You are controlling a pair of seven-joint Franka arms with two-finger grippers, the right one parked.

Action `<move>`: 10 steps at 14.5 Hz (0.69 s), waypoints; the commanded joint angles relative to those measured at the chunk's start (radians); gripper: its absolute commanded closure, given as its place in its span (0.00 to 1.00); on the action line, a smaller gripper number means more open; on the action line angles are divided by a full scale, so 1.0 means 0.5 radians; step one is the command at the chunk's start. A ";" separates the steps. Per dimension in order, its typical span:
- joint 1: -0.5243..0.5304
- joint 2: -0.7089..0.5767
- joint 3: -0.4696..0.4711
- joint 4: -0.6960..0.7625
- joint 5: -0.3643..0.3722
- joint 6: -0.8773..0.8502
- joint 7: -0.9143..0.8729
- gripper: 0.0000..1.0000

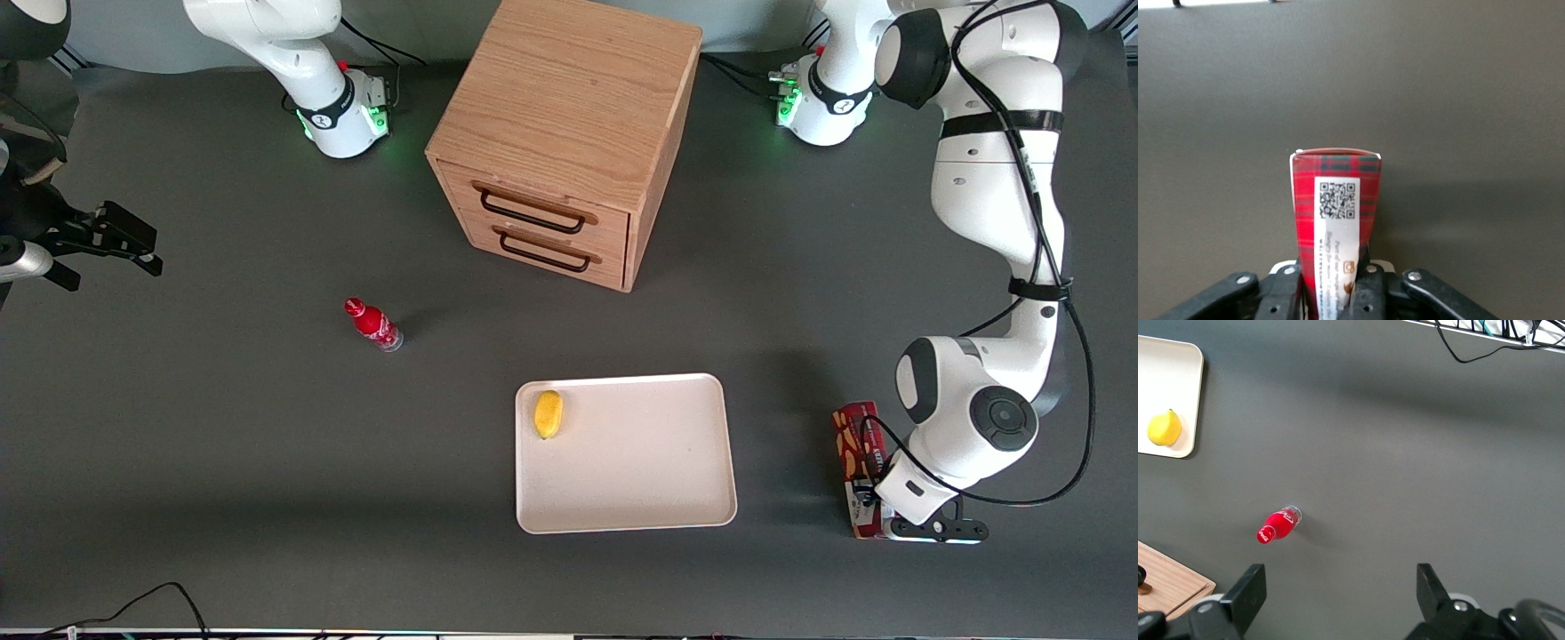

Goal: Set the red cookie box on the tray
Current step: 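Carry the held cookie box over the white tray beside the lemon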

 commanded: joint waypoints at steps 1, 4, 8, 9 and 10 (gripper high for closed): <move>-0.023 -0.168 0.009 0.164 -0.012 -0.419 -0.046 1.00; -0.057 -0.364 0.003 0.389 -0.009 -1.032 -0.114 1.00; -0.256 -0.638 -0.028 0.432 -0.012 -1.411 -0.404 1.00; -0.333 -0.647 -0.040 0.441 -0.012 -1.411 -0.566 1.00; -0.424 -0.635 -0.049 0.463 -0.006 -1.381 -0.714 1.00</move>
